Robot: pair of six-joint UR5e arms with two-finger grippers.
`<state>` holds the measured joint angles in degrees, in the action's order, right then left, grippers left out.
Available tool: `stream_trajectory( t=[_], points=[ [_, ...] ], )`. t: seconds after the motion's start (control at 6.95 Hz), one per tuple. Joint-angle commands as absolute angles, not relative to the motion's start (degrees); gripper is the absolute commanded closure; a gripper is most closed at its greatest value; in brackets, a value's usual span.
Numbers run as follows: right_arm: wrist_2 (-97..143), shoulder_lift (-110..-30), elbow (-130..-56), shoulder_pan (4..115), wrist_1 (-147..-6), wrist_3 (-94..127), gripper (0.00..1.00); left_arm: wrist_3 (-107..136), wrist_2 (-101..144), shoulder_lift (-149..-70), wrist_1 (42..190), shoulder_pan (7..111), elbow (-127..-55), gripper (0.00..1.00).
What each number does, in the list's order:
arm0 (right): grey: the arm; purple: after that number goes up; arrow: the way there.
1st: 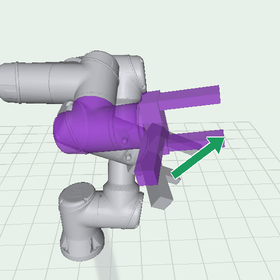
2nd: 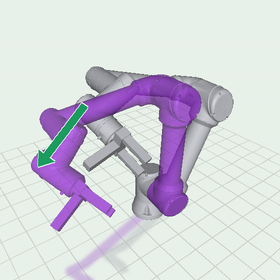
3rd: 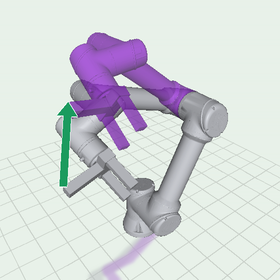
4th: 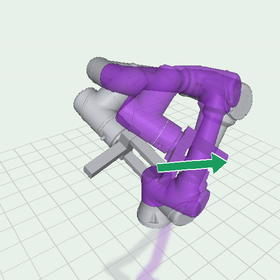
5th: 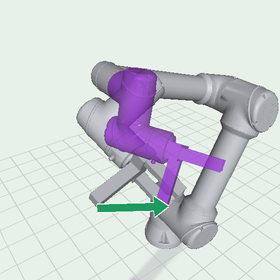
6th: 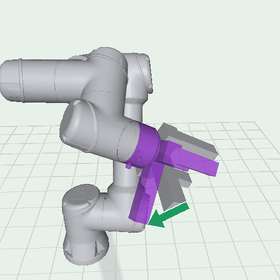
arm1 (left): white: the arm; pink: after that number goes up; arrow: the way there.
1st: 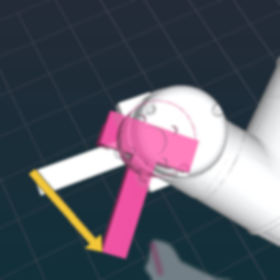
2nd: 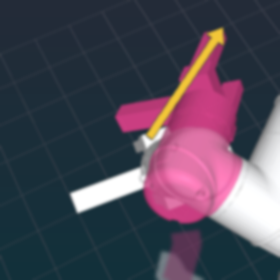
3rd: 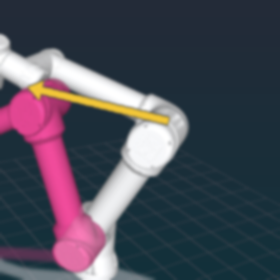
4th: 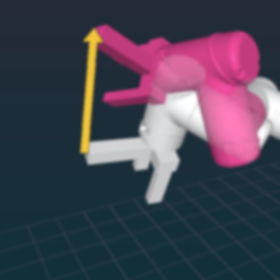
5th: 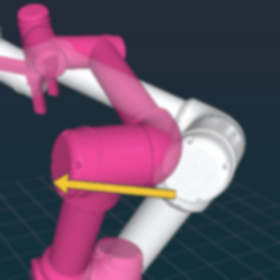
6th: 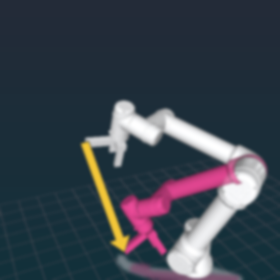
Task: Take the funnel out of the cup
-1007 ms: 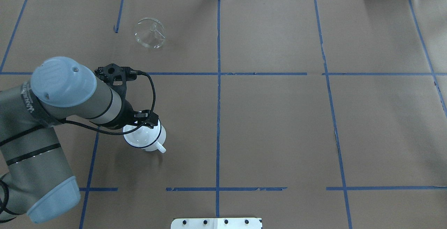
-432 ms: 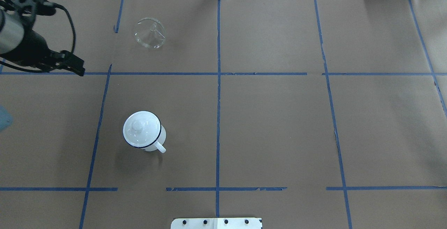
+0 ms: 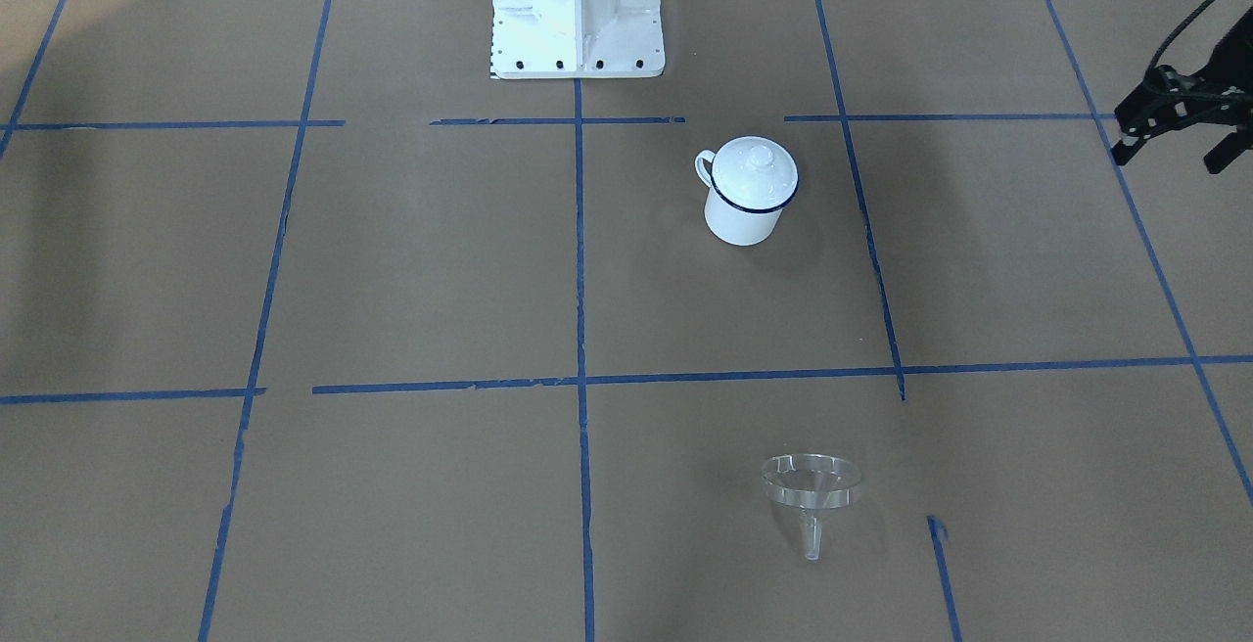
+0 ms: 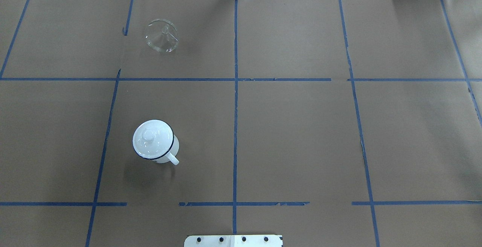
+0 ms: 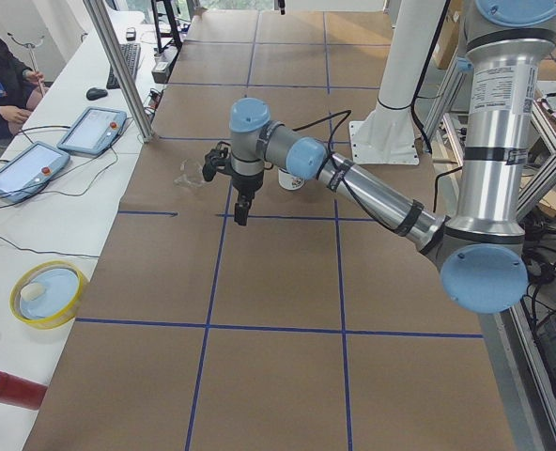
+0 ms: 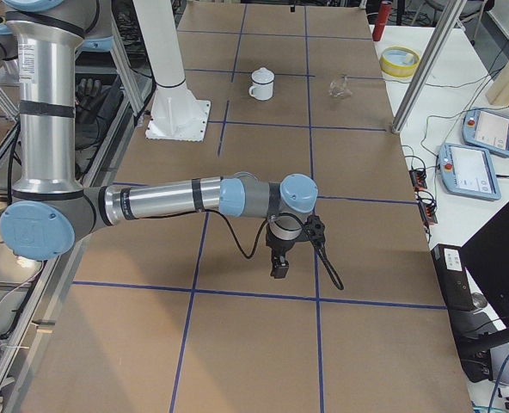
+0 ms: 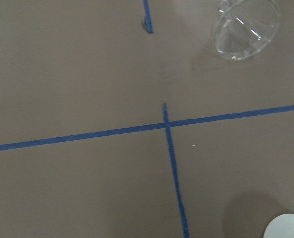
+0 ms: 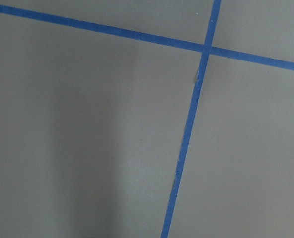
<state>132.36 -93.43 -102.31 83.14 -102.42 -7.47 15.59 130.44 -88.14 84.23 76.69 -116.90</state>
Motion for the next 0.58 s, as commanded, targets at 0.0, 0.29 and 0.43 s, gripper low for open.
stream_trajectory(
  t=[0.0,0.29,0.43],
  points=[
    [132.4,-93.4,-102.4,83.1,-102.4,-7.5,0.00,-5.7,136.4,-83.1,86.5,92.8,-105.8,0.00],
    [132.4,-93.4,-102.4,83.1,-102.4,-7.5,0.00,-18.3,140.3,-81.1,88.3,102.6,-100.2,0.00],
    [132.4,-93.4,-102.4,83.1,-102.4,-7.5,0.00,-17.2,130.6,-81.5,87.5,102.6,-100.7,0.00]
  ],
)
